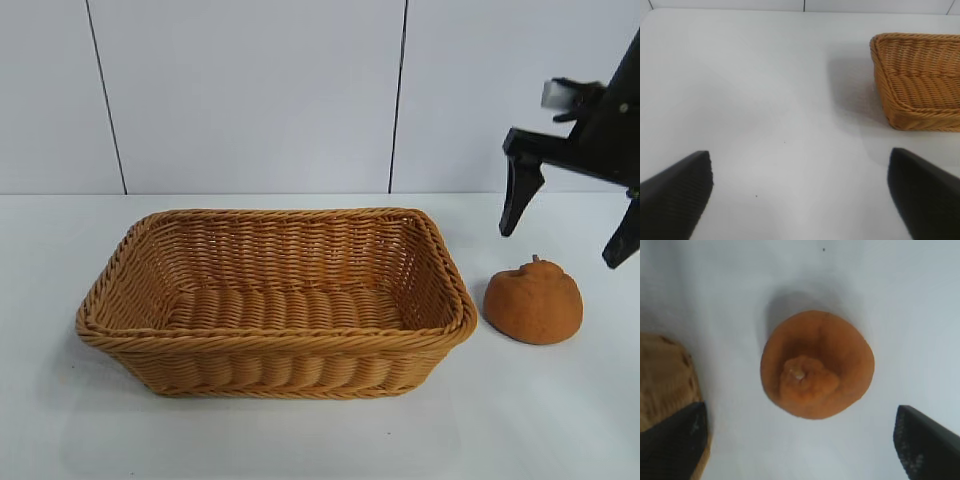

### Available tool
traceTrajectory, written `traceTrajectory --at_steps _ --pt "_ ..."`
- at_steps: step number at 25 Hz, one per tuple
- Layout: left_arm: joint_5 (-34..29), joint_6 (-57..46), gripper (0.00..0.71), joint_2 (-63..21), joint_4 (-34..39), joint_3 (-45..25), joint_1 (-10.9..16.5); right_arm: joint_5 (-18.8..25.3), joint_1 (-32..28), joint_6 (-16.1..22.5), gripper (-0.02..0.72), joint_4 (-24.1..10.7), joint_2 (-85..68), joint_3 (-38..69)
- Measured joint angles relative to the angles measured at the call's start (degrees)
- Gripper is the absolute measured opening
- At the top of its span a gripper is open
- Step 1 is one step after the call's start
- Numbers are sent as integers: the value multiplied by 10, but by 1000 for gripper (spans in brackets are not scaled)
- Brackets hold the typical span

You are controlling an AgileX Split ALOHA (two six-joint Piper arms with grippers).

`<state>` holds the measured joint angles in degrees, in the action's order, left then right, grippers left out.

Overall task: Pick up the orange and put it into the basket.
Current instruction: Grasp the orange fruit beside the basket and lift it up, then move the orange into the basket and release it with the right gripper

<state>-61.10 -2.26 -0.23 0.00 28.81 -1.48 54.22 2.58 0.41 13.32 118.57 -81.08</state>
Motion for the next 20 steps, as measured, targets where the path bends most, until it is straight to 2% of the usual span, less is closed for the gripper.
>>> traceTrajectory --at_steps 4,5,7,11,12,13,20 --pt "0 0 672 0 0 0 0 -9 0 -4 693 6 48 0" --pt "0 0 672 0 0 0 0 -9 0 -4 668 6 51 0" --pt "0 0 672 0 0 0 0 -8 0 -4 548 7 51 -1" --pt "0 0 672 0 0 0 0 4 0 -10 185 7 50 -5" --pt "0 0 672 0 0 0 0 10 0 -12 102 7 48 -7" --pt "0 0 672 0 0 0 0 11 0 -16 52 7 45 -7" --pt "0 0 672 0 0 0 0 19 0 -29 43 1 -17 -11"
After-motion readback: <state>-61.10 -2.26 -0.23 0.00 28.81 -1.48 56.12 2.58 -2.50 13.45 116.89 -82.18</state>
